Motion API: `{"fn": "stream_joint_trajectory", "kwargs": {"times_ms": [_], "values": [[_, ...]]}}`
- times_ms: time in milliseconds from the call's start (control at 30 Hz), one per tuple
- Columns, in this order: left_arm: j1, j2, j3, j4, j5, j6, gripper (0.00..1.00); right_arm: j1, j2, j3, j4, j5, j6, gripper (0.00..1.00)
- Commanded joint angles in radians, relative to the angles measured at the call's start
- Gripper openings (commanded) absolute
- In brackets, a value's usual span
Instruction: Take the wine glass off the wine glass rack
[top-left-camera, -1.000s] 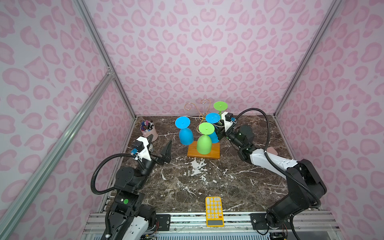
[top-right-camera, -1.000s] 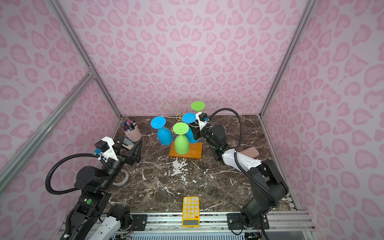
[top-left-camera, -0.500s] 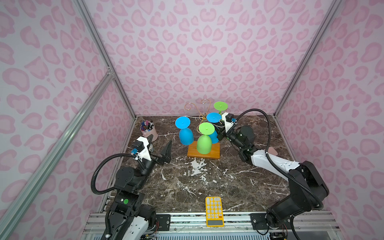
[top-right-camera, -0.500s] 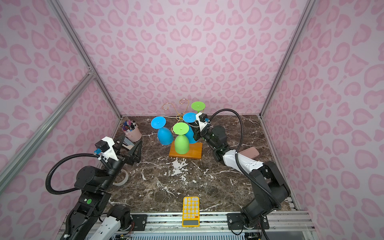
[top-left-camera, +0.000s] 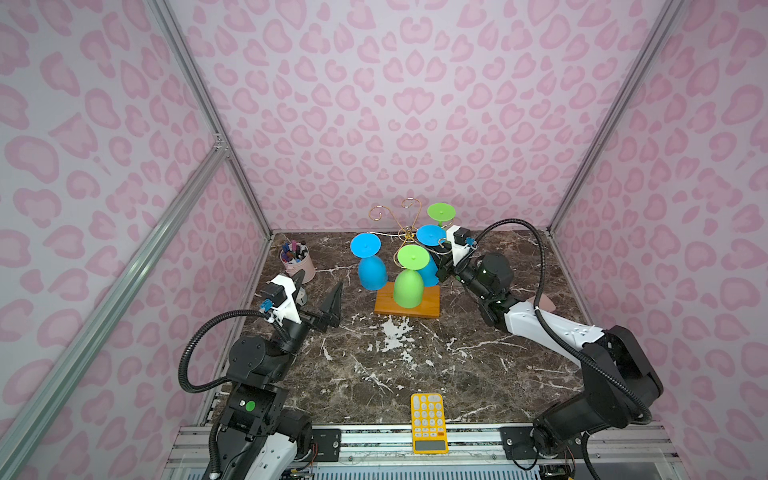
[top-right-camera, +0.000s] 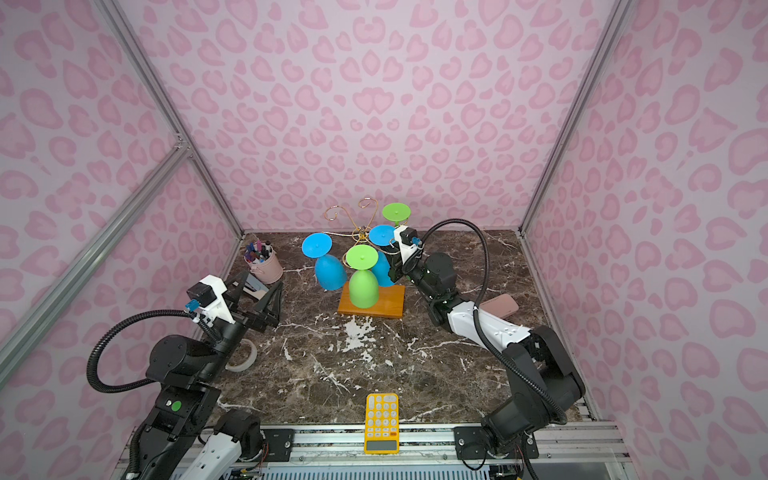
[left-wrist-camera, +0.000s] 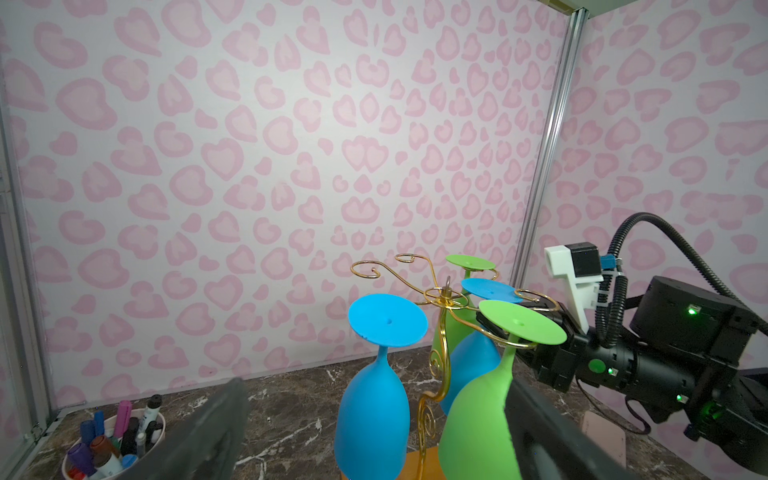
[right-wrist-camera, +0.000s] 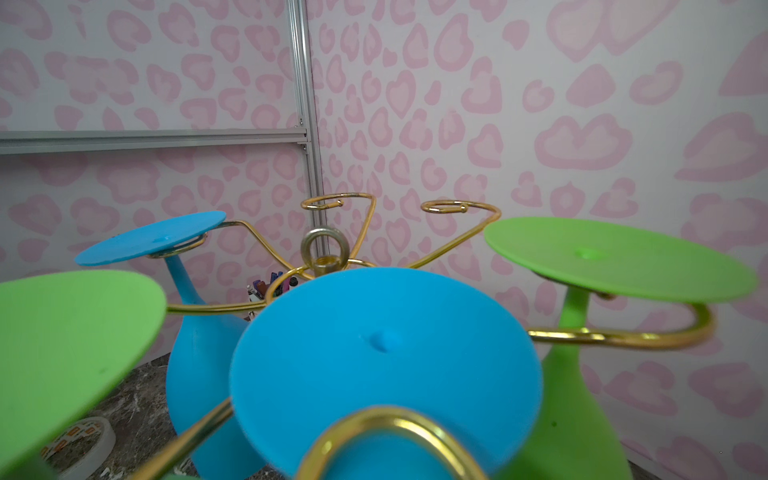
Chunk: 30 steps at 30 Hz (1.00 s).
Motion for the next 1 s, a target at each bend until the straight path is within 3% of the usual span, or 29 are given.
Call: {"fn": "stream_joint_trajectory", "kwargs": {"times_ms": [0, 967], "values": [[0.000, -0.005, 0.004, 0.012, -0.003, 0.009, 0.97, -0.002, -0.008, -0.007, 0.005, 0.022, -0.009, 0.09], [0.000, -0.027, -0.010, 0.004, -0.008, 0.019, 0.97, -0.003, -0.076, -0.009, -0.136, 0.069, -0.116, 0.04]]}}
